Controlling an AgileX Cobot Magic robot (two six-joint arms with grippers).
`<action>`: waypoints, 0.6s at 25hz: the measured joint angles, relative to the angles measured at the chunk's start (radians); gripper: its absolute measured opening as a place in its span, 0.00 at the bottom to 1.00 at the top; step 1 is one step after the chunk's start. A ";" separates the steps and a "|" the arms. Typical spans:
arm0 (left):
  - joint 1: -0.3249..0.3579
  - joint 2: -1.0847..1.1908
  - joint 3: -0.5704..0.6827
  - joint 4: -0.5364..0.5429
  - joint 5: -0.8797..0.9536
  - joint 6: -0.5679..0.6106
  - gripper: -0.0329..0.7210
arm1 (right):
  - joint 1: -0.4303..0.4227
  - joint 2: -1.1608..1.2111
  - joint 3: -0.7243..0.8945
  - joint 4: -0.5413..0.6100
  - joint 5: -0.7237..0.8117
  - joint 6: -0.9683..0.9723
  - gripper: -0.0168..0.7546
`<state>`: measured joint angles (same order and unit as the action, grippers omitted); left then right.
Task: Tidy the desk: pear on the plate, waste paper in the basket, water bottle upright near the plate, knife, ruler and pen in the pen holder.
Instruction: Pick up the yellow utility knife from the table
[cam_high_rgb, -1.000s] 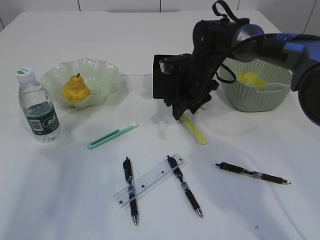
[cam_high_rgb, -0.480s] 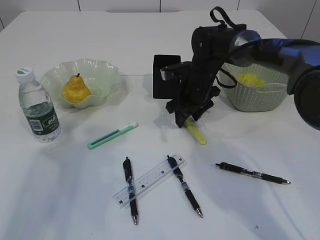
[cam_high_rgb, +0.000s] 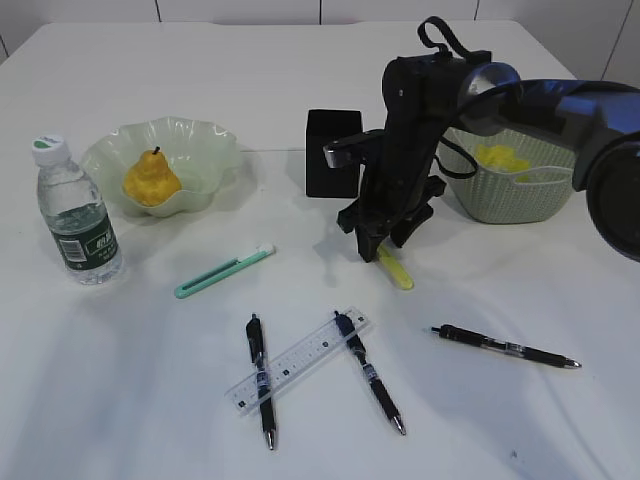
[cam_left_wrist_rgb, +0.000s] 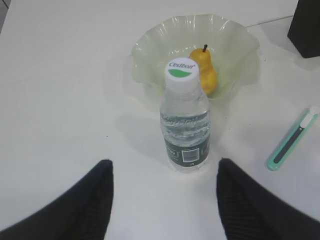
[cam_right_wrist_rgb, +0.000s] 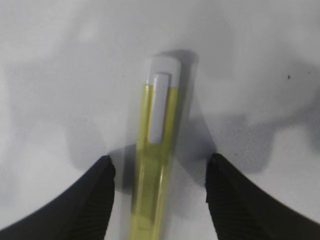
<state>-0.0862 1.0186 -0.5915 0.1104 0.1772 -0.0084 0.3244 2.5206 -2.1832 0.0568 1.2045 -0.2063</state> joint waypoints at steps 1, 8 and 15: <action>0.000 0.000 0.000 0.000 0.000 0.000 0.65 | 0.000 0.000 0.000 0.000 0.000 0.000 0.59; 0.000 0.000 0.000 0.000 0.000 0.000 0.65 | 0.000 0.000 0.000 -0.002 0.002 0.000 0.43; 0.000 0.000 0.000 0.000 0.000 0.000 0.64 | 0.000 0.000 0.000 -0.001 0.005 0.000 0.26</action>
<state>-0.0862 1.0186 -0.5915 0.1104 0.1772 -0.0084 0.3244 2.5206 -2.1832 0.0562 1.2091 -0.2063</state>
